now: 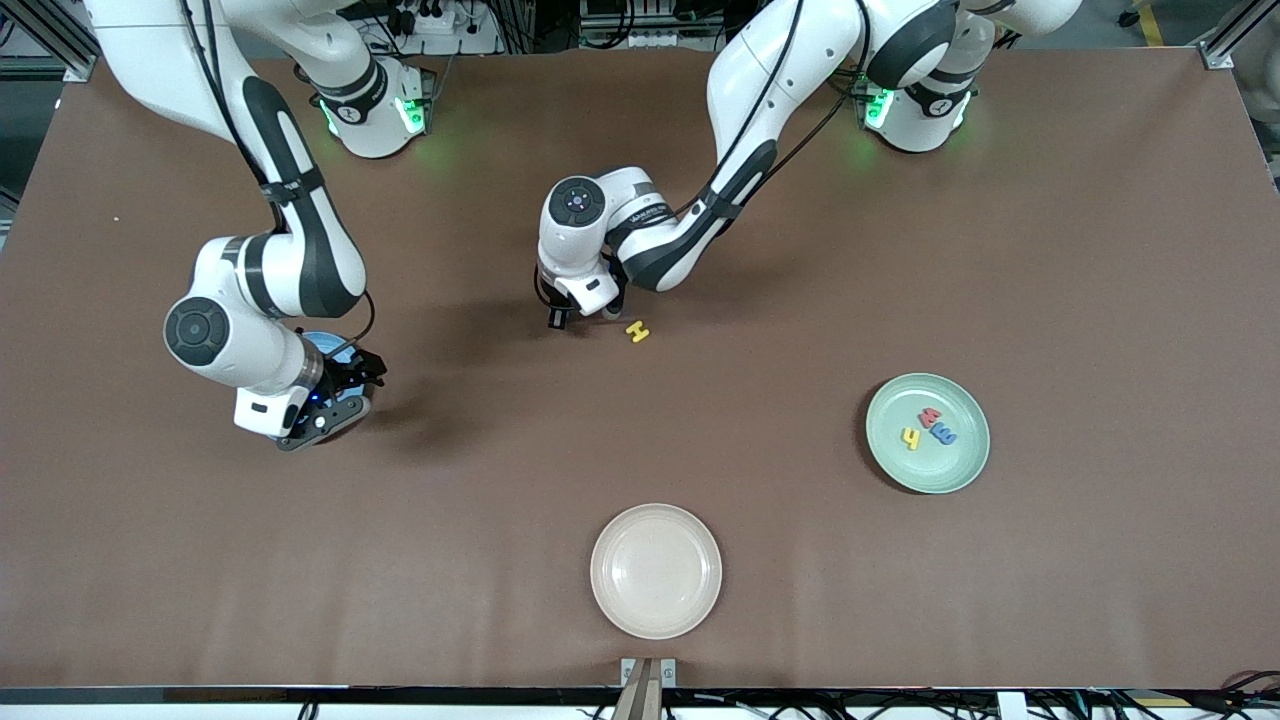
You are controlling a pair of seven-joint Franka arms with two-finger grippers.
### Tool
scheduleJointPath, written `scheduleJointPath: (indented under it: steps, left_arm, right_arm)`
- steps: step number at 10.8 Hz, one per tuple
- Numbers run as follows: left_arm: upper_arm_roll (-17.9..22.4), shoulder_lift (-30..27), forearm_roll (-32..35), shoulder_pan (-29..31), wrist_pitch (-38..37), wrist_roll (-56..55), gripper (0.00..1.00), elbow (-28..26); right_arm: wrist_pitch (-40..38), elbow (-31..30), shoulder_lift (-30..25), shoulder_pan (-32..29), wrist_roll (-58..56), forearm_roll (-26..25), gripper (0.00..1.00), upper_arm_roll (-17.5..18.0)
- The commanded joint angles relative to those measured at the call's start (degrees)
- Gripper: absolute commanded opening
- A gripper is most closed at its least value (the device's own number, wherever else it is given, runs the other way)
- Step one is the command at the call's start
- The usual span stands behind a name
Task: Sort uppercase to blue plate, lowercase to green plate
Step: 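Grasp the blue g with the left gripper while the right gripper returns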
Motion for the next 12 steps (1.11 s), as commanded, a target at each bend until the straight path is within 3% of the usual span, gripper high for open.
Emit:
scheduleJointPath:
  steps: [1,3,4,6,8,11,12]
  left_arm:
    - [0.48,-1.72,-0.98,1.66,-0.8,4.26,0.0,0.83]
    - [-1.96,-5.76,-1.32,6.91,-7.54,14.15,0.0,0.65]
    - [-5.64,-7.61,-1.15,11.9,-10.88,20.12,0.0,0.65]
    - [-8.39,-11.3,-1.23,19.56,-19.49,33.48,0.0,0.47]
    - [-13.12,-15.42,-1.06,29.83,-26.0,49.1,0.0,-1.62]
    - [-13.85,-24.12,-1.15,43.11,-30.33,76.86,0.0,-10.04]
    - [-13.76,-25.98,-0.62,46.9,-31.21,87.49,0.0,-12.68]
  right_arm:
    - [0.57,-0.34,-0.35,-0.25,-1.5,1.21,1.0,0.17]
    - [1.62,-0.25,-0.7,1.67,0.33,1.38,1.0,0.43]
    - [1.8,-0.43,-0.61,3.08,4.53,1.39,1.0,0.61]
    - [1.97,-0.43,-0.7,7.64,9.46,1.39,1.0,0.61]
    - [4.32,-0.52,-0.26,14.3,21.65,1.39,1.0,0.7]
    - [11.18,1.32,4.12,21.97,37.83,1.12,1.0,3.76]
    - [11.37,4.81,6.74,23.64,42.05,1.03,1.0,5.51]
